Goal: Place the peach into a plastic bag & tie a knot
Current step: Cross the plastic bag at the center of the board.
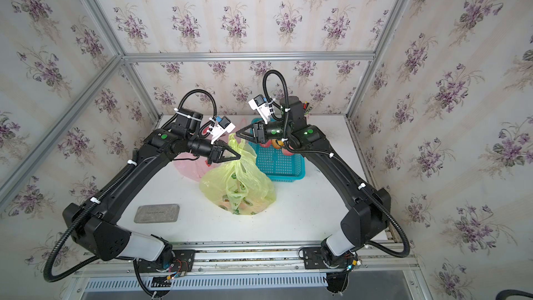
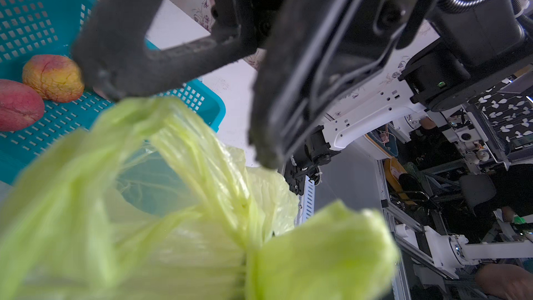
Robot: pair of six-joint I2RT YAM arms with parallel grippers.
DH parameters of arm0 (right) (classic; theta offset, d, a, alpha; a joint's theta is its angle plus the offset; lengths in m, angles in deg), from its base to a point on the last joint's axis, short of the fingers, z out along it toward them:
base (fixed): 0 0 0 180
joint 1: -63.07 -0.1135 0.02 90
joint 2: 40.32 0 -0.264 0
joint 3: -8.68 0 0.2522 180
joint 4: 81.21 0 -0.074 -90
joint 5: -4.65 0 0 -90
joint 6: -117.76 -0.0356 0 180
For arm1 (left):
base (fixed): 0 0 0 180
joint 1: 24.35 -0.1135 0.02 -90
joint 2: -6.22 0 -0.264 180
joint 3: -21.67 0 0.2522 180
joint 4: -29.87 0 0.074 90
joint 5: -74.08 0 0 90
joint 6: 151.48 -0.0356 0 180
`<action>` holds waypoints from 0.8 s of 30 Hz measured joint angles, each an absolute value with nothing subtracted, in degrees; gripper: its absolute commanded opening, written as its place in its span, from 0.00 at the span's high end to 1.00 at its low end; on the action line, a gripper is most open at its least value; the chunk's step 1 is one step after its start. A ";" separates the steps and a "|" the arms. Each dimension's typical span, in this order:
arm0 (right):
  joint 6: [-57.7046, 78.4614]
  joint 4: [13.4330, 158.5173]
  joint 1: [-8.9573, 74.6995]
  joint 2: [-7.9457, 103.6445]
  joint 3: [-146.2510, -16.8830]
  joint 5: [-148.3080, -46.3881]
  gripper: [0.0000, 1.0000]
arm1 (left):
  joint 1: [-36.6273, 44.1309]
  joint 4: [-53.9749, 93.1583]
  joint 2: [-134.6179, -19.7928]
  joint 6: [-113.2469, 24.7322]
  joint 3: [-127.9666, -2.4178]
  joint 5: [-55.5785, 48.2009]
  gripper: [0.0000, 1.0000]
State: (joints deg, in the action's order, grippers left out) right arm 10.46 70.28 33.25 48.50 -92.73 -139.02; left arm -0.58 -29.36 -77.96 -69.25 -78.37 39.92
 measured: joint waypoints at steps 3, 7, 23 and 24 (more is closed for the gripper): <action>11.32 69.74 33.25 48.78 -92.69 -138.06 0.34 | -0.56 -29.36 -77.76 -69.23 -78.37 39.92 0.98; 11.71 69.28 33.23 48.65 -91.99 -137.36 0.49 | -0.58 -29.34 -77.70 -69.23 -78.15 39.89 0.98; 10.55 71.68 33.71 47.12 -90.61 -138.38 1.00 | -0.56 -28.90 -77.04 -68.13 -75.79 37.82 0.78; 10.33 71.96 33.93 46.82 -90.33 -138.21 1.00 | -0.56 -28.62 -76.89 -67.85 -75.44 37.58 0.78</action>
